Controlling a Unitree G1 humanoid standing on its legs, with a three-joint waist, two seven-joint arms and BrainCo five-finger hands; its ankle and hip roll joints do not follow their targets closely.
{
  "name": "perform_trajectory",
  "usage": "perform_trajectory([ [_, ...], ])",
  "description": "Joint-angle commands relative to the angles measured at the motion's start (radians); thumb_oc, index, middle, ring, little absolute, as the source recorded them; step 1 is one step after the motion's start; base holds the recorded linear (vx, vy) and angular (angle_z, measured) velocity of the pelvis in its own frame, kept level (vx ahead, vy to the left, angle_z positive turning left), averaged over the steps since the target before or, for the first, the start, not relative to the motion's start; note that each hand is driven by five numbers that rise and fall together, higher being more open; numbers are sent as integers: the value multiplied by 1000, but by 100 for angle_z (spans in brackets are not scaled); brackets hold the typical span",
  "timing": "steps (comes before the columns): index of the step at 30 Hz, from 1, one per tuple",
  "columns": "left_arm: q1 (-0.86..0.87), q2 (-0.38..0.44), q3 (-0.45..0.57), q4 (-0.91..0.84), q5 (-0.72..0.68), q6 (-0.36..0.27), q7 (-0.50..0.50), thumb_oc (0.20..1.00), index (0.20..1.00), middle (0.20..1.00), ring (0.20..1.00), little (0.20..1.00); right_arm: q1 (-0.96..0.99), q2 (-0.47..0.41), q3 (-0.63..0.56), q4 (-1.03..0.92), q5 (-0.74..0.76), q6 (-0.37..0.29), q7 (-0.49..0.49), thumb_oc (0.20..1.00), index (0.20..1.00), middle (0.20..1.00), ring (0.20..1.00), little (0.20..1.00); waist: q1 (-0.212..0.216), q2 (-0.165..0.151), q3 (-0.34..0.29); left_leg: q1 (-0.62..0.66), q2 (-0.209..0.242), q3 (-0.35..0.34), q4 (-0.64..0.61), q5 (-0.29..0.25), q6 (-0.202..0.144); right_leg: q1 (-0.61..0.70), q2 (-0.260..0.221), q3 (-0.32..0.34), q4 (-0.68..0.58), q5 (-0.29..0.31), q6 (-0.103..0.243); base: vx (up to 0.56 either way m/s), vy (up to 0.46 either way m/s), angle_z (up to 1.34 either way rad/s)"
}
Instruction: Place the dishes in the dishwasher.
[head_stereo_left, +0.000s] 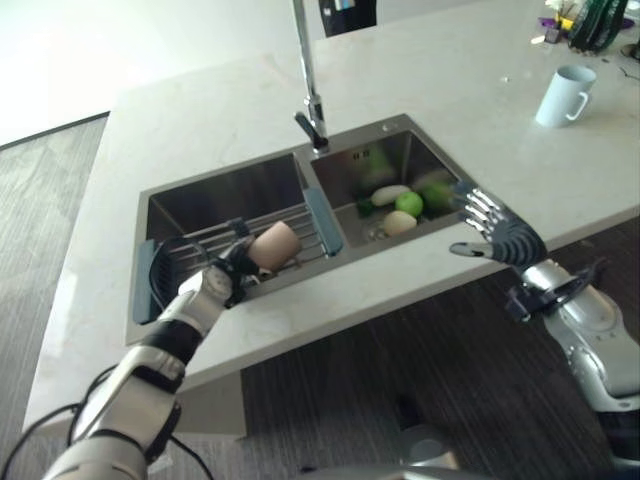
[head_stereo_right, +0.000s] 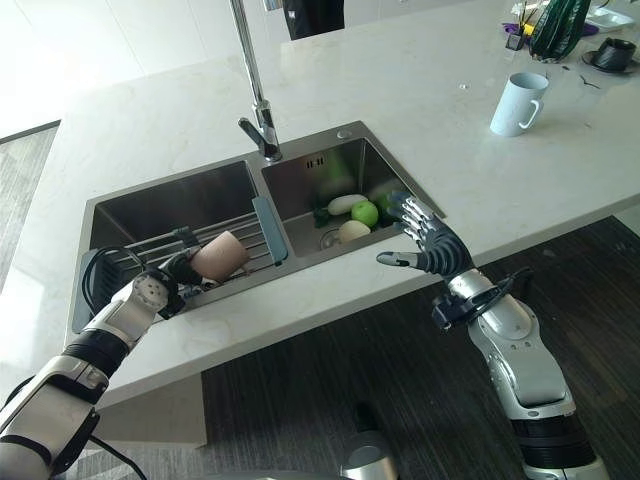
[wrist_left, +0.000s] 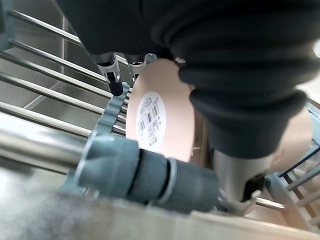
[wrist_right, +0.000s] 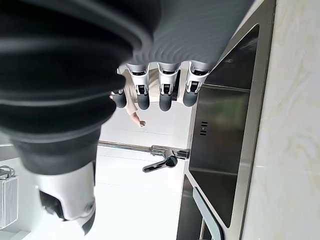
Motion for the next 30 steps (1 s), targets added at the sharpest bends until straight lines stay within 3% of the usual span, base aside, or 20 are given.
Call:
perform_trajectory([
  [1, -109, 35, 7, 71, 31, -30, 35, 1000, 1000, 1000, 1000, 1000, -64, -46, -28, -61, 12, -31, 4, 1000, 1000, 1000, 1000, 1000, -20, -7, -13, -17, 45, -70, 11, -34, -8, 53, -5, 17, 6, -105, 53, 0, 0, 0],
  [21, -124, 33, 9, 116, 42, -36, 39, 1000, 1000, 1000, 1000, 1000, -37, -57, -42, -76, 15, -26, 14, 1000, 1000, 1000, 1000, 1000, -46, -8, -16, -3, 50, -41, 11, -36, -9, 52, 5, 34, 6, -103, 52, 4, -8, -3],
  [22, -122, 34, 7, 120, 51, -33, 34, 812, 812, 812, 812, 812, -36, -57, -44, -78, 14, -25, 18, 1000, 1000, 1000, 1000, 1000, -48, -7, -16, -2, 50, -40, 11, -36, -9, 52, 5, 36, 6, -102, 52, 7, -5, -5],
  [24, -120, 33, 0, 136, 69, -24, 22, 200, 200, 200, 200, 200, -31, -61, -48, -84, 19, -23, 20, 1000, 1000, 1000, 1000, 1000, -54, -7, -14, 4, 47, -39, 11, -42, -7, 57, 4, 37, 6, -107, 55, 24, 3, -5],
  [28, -113, 22, -9, 188, 123, 16, -27, 200, 200, 200, 200, 200, -27, -61, -52, -89, 17, -20, 28, 1000, 1000, 1000, 1000, 1000, -60, -4, -14, 6, 46, -35, 11, -42, -5, 56, 5, 40, 6, -106, 56, 6, -2, -6],
  [30, -103, 22, -21, 221, 198, 6, -81, 200, 200, 200, 200, 200, -24, -65, -58, -93, 20, -16, 35, 1000, 1000, 1000, 1000, 1000, -63, -2, -15, 9, 45, -35, 11, -43, -5, 60, 4, 38, 6, -107, 57, -3, 0, -4],
])
